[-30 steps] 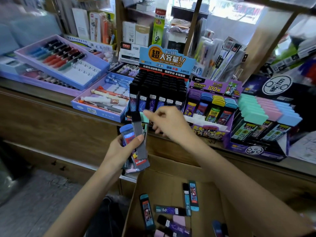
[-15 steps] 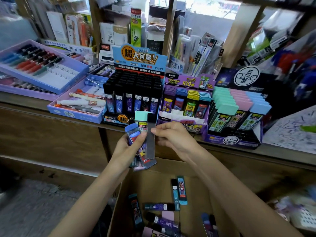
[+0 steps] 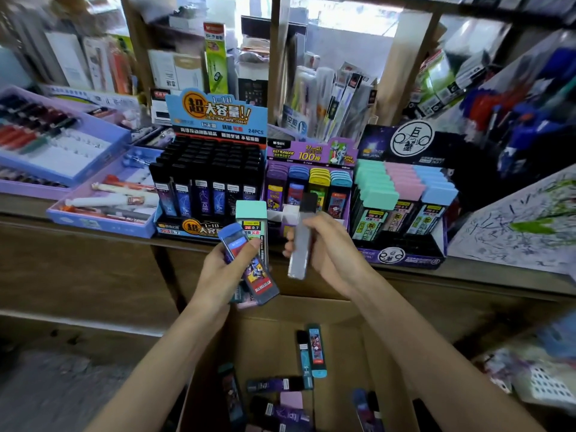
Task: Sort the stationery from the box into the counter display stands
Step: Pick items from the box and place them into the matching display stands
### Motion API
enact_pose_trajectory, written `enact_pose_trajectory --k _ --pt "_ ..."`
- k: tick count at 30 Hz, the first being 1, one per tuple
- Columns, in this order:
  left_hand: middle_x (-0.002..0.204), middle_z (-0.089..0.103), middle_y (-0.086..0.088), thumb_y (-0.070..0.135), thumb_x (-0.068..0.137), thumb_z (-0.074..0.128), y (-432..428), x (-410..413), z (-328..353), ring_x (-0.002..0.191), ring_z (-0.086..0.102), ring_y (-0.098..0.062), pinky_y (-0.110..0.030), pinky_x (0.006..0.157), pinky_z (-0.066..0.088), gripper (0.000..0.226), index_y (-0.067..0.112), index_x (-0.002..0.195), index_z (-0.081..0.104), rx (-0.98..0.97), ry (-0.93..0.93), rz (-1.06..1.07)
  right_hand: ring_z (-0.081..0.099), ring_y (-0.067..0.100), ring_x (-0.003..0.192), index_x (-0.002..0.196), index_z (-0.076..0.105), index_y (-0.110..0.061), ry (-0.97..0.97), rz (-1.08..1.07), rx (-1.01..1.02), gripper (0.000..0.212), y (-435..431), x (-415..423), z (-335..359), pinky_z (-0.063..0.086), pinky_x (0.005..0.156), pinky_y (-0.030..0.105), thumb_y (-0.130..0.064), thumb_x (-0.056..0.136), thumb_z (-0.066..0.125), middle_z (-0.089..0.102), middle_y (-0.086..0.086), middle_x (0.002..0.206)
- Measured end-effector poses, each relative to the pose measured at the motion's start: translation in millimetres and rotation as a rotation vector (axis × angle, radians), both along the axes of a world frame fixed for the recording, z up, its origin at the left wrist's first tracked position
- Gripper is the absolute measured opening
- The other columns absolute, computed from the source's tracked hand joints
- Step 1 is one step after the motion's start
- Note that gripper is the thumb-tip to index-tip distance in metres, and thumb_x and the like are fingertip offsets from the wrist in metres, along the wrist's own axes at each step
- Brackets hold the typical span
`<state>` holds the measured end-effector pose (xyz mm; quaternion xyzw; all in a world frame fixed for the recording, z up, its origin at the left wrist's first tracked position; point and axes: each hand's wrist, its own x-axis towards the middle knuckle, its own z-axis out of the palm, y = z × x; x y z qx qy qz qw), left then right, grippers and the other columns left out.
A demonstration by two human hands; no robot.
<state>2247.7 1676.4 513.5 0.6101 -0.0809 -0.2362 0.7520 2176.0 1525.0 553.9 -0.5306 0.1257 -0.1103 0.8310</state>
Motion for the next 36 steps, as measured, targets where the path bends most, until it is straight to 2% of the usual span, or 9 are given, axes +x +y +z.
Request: enact_pose_trajectory --k 3,5,10,14,18,22,25,30,36 --pt "0.085 0.073 -0.006 0.034 0.070 0.069 2.5 1.2 5.3 0.070 0.072 -0.019 -0.030 0.063 0.059 0.041 0.016 0.105 0.059 -0.031 -0.003 -0.010 0.050 0.012 0.060 0.089 0.050 -0.013 -0.009 -0.001 -0.073 0.021 3.4 2.1 -1.8 0.044 0.057 0.025 -0.034 0.093 0.052 0.053 0.004 0.076" --pt "0.090 0.072 -0.008 0.037 0.067 0.068 6.4 3.8 7.6 0.073 0.072 -0.020 -0.034 0.069 0.059 0.048 0.016 0.108 0.058 -0.026 -0.015 0.000 0.048 0.013 0.061 0.093 0.055 -0.013 0.000 -0.022 -0.067 0.037 5.8 4.7 0.2 0.040 0.058 0.026 -0.047 0.093 0.041 0.055 0.003 0.076" --pt "0.082 0.074 -0.002 0.040 0.063 0.069 20.8 12.2 9.4 0.074 0.072 -0.020 -0.032 0.064 0.058 0.048 0.019 0.105 0.059 -0.035 -0.007 0.020 0.055 0.012 0.070 0.100 0.050 -0.017 -0.027 -0.050 -0.077 0.010 14.0 16.5 8.1 0.046 0.061 0.022 -0.016 0.100 0.041 0.059 0.001 0.083" --pt "0.084 0.074 -0.004 0.040 0.063 0.071 37.7 18.5 6.4 0.075 0.072 -0.021 -0.033 0.062 0.058 0.049 0.019 0.106 0.059 -0.046 0.014 0.058 0.061 0.011 0.081 0.100 0.057 -0.019 -0.060 -0.096 -0.237 0.018 19.4 35.1 24.6 0.052 0.073 0.024 -0.002 0.093 0.051 0.060 -0.001 0.090" --pt "0.084 0.074 -0.006 0.038 0.068 0.070 59.6 26.9 1.8 0.074 0.072 -0.023 -0.032 0.059 0.058 0.045 0.018 0.106 0.060 -0.032 0.003 0.115 0.061 0.014 0.078 0.088 0.054 -0.020 -0.048 -0.181 -0.580 0.014 28.5 56.9 40.2 0.053 0.072 0.029 -0.008 0.089 0.063 0.062 -0.001 0.082" --pt "0.082 0.074 -0.005 0.036 0.071 0.069 81.8 36.5 -2.5 0.071 0.072 -0.021 -0.031 0.056 0.057 0.039 0.018 0.104 0.060 -0.030 0.002 0.182 0.064 0.021 0.081 0.081 0.054 -0.021 -0.066 -0.216 -0.757 0.018 47.8 86.1 47.9 0.055 0.079 0.040 -0.010 0.085 0.067 0.065 0.002 0.080" --pt "0.074 0.074 -0.001 0.029 0.081 0.066 94.7 42.8 -4.9 0.065 0.071 -0.017 -0.027 0.050 0.055 0.024 0.018 0.102 0.059 -0.044 0.009 0.220 0.062 0.018 0.079 0.080 0.056 -0.019 -0.064 -0.229 -0.901 0.016 61.8 104.4 43.7 0.053 0.077 0.038 -0.012 0.084 0.069 0.061 -0.005 0.076" --pt "0.082 0.072 -0.008 0.023 0.085 0.064 107.4 47.3 -5.7 0.063 0.071 -0.018 -0.027 0.050 0.055 0.021 0.017 0.105 0.058 -0.071 0.021 0.239 0.061 0.012 0.080 0.091 0.062 -0.018 -0.052 -0.244 -0.981 0.010 71.1 118.6 31.1 0.046 0.071 0.021 -0.013 0.085 0.068 0.062 -0.008 0.078" --pt "0.089 0.071 -0.010 0.025 0.083 0.065 108.8 49.8 -7.4 0.066 0.072 -0.018 -0.026 0.052 0.055 0.027 0.017 0.108 0.058 -0.086 0.020 0.228 0.064 0.016 0.080 0.097 0.066 -0.015 -0.015 -0.221 -1.011 0.012 73.3 123.1 28.9 0.051 0.072 0.025 -0.015 0.085 0.068 0.068 0.004 0.084"
